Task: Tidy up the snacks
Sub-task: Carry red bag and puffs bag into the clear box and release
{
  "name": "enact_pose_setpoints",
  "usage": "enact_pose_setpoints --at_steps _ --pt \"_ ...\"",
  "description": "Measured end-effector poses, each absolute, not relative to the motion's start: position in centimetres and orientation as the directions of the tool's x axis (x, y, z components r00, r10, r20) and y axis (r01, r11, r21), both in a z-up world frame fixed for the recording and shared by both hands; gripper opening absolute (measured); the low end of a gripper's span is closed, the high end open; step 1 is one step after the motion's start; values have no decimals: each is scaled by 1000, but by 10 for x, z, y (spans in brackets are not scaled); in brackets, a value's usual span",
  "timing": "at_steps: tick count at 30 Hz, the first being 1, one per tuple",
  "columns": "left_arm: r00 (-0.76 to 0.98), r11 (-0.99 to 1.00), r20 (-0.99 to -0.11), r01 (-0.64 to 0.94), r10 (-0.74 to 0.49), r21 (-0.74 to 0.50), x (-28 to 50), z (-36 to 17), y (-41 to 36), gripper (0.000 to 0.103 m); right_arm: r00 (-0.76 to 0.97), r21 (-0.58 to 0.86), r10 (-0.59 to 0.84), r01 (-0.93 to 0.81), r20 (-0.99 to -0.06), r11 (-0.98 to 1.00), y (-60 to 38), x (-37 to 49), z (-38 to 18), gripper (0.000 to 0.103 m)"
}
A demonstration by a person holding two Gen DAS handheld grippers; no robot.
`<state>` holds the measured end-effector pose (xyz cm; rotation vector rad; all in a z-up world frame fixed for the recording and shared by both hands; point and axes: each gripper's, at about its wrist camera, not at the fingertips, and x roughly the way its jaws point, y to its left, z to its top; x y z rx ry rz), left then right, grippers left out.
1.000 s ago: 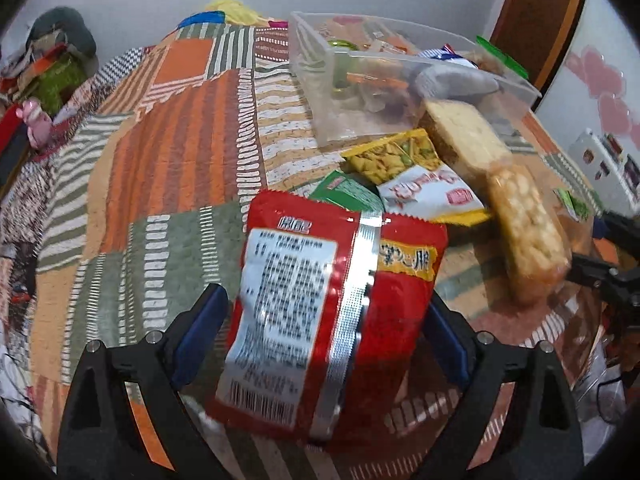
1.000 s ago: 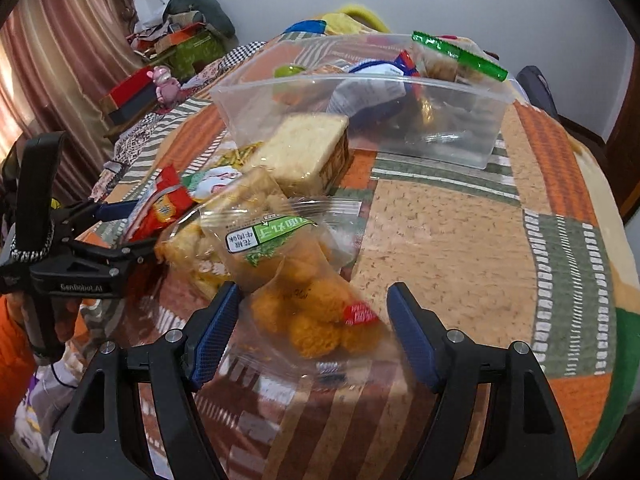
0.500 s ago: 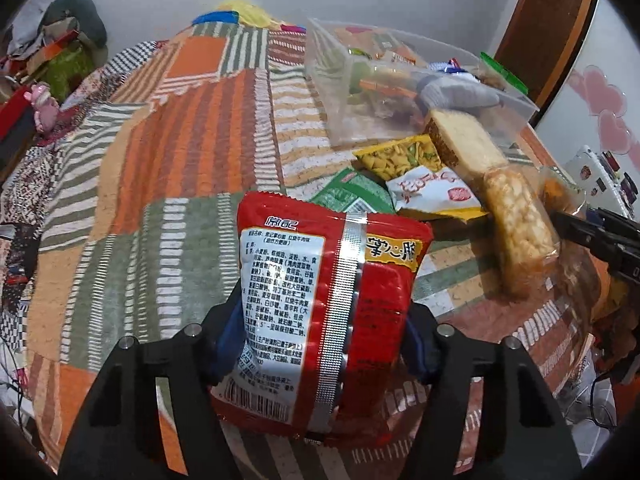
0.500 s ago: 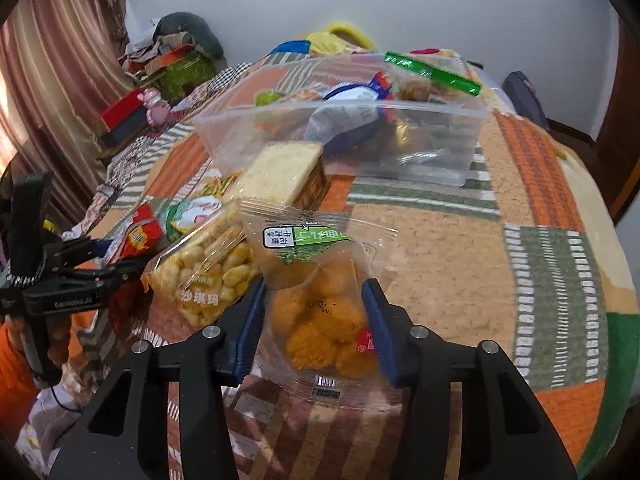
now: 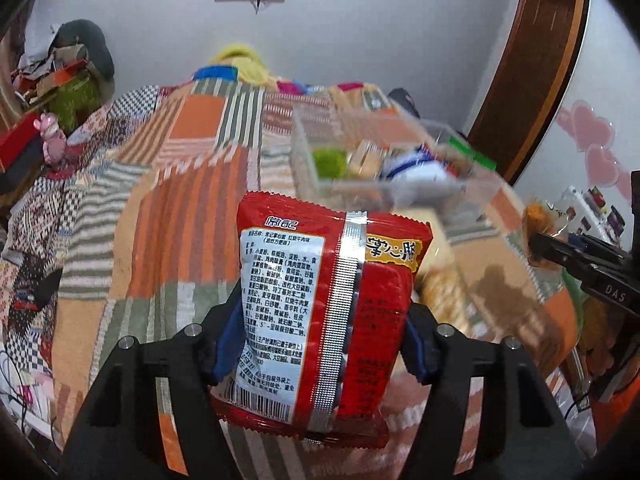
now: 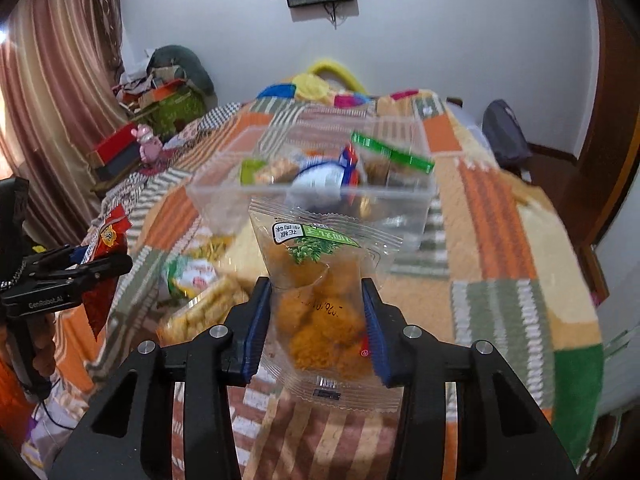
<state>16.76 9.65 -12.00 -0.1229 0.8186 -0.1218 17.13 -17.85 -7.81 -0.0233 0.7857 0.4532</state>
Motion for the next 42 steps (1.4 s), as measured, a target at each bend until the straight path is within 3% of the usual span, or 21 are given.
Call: enact_pose_setpoints --at_steps 19,32,42 --pt "757 977 -628 60 -179 -205 268 -71 65 65 716 128 405 -410 -568 903 -158 238 -37 40" --pt "727 977 -669 14 -157 -214 349 -99 62 65 661 109 385 -418 -644 902 -132 300 -63 40" --pt "699 980 -703 -13 -132 -197 363 -123 55 68 627 128 383 -412 -678 902 -131 318 -73 40"
